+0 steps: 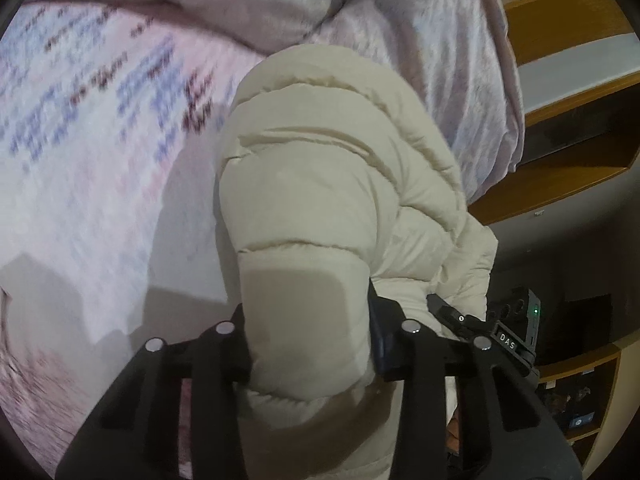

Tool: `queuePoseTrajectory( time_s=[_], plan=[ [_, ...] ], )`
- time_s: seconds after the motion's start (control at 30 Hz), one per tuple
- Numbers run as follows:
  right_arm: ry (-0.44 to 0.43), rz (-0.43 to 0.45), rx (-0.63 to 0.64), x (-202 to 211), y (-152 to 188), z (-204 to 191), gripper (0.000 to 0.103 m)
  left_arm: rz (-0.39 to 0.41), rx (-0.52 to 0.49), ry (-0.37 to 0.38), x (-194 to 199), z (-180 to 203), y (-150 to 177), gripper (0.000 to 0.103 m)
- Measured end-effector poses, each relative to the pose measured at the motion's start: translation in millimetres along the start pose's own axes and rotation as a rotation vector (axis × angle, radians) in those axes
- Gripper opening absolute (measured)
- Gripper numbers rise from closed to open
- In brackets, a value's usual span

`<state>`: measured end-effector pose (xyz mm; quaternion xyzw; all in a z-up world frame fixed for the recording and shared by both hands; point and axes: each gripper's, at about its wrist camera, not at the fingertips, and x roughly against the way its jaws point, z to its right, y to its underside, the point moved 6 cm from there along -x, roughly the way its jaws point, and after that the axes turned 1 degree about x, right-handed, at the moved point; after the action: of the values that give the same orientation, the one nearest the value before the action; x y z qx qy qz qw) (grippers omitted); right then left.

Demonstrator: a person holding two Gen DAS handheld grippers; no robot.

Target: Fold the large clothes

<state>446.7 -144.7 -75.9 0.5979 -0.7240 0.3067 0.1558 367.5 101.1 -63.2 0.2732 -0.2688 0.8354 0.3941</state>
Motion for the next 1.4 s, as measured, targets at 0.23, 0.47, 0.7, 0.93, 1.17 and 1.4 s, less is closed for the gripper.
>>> queuePoseTrajectory(
  time_s=[0.23,0.47,0.7,0.93,1.17,1.4],
  plan=[
    [-0.025,-0.034,0.073,-36.0,-13.9,-38.2,0.037,0.092,0.014,-0.014,40.6,-26.0,-45.7,0.038],
    [-0.02,-0.094,0.141,-75.9,-19.9,-66.4,0.037,0.141,0.057,-0.061,66.1,-61.8,-77.9,0.038],
    [0.04,-0.113,0.179,-94.1,-18.9,-67.5,0.039,0.138,-0.002,-0.161,60.8,-70.6,-90.5,0.041],
    [0.239,-0.032,0.265,-69.0,-24.7,-65.3,0.072,0.148,-0.02,-0.305,54.6,-74.8,-88.2,0.066],
    [0.376,0.132,0.343,-22.9,-45.4,-75.9,0.073,0.24,-0.125,-0.476,78.4,-59.2,-109.6,0.078],
    [0.336,0.143,0.55,-36.9,-31.4,-131.7,0.066,0.272,-0.225,-0.526,75.1,-34.7,-118.1,0.081]
  ],
)
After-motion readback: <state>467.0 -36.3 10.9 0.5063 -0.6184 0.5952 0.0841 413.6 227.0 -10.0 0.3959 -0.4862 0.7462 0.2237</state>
